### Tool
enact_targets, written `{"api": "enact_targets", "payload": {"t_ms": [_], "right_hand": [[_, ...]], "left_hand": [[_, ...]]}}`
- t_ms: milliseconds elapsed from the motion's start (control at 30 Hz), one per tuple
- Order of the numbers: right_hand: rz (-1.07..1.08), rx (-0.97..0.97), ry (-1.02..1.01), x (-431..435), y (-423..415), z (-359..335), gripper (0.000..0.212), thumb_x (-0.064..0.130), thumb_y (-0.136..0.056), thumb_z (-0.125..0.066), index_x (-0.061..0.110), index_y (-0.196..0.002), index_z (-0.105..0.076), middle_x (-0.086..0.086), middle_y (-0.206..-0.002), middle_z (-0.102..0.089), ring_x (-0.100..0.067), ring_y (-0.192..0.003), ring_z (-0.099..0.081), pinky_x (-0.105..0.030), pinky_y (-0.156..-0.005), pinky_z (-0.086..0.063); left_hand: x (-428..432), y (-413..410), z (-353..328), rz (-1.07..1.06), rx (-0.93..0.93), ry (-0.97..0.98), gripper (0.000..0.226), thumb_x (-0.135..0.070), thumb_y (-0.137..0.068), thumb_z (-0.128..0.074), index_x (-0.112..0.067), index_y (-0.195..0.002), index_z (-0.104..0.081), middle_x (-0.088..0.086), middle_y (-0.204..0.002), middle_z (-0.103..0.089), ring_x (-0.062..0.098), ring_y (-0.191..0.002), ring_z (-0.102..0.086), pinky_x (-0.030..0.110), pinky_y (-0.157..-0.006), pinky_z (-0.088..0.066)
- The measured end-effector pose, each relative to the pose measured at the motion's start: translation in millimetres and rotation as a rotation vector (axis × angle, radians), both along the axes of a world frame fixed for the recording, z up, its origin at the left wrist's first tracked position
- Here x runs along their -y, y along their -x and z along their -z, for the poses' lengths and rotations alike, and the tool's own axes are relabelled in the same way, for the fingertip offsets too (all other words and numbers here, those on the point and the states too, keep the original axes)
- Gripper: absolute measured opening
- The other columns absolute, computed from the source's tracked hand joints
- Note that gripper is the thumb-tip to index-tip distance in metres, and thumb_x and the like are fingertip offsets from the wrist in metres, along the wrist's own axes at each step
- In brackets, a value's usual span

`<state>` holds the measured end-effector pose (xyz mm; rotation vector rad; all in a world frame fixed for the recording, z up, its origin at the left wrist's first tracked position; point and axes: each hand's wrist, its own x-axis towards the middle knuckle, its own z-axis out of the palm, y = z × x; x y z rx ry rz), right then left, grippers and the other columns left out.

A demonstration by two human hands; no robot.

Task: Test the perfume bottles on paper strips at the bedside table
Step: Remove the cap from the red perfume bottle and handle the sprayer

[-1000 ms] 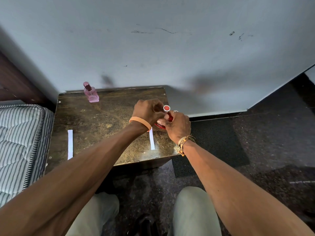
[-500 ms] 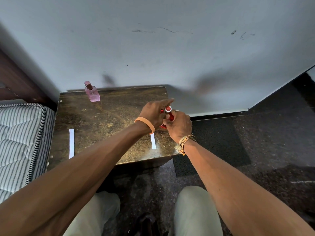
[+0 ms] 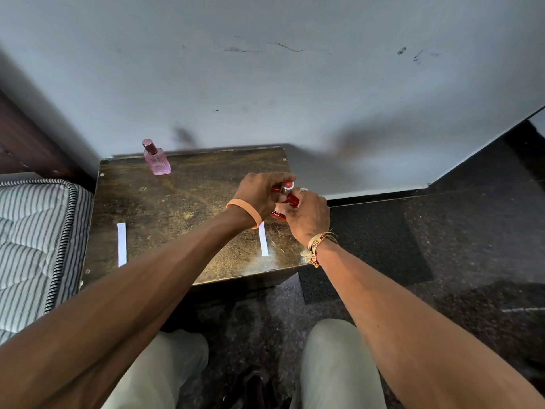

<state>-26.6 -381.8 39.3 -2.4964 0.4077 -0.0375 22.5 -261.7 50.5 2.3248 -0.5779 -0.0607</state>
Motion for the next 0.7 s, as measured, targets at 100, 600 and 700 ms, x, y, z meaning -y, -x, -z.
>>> {"api": "enact_targets", "payload": {"t_ms": [100, 600, 700], "right_hand": [[0.007, 0.006, 0.001, -1.1, -0.4, -0.7, 0.024, 0.035, -0.085, -0.072, 0.019, -0.103, -0.072, -0.006, -0.09, -0.074, -0.026, -0.089, -0.069, -0.04, -0.077, -0.058], [-0.004, 0.011, 0.019, -0.8, -2.3, 1.0, 0.019, 0.031, -0.084, -0.074, 0.021, -0.1, -0.073, -0.004, -0.084, -0.073, -0.025, -0.082, -0.07, -0.038, -0.071, -0.059], [0.004, 0.006, 0.009, -0.1, -1.4, 2.0, 0.019, 0.031, -0.086, -0.073, 0.019, -0.1, -0.072, -0.005, -0.09, -0.074, -0.025, -0.087, -0.07, -0.04, -0.077, -0.059]], "left_hand": [[-0.6, -1.1, -0.1, -0.089, 0.003, 0.051, 0.028, -0.02, -0.07, -0.08, -0.022, -0.097, -0.074, -0.006, -0.091, -0.075, 0.008, -0.086, -0.07, 0.029, -0.085, -0.055], [6.9, 2.9, -5.0, -0.029, 0.033, 0.036, 0.049, -0.018, -0.069, -0.081, -0.02, -0.116, -0.067, -0.001, -0.117, -0.069, 0.013, -0.108, -0.063, 0.027, -0.094, -0.048], [6.6, 1.4, -1.5, 0.06, 0.011, 0.037, 0.044, 0.0, -0.078, -0.066, -0.018, -0.118, -0.067, 0.0, -0.12, -0.068, 0.015, -0.11, -0.063, 0.035, -0.098, -0.049]]}}
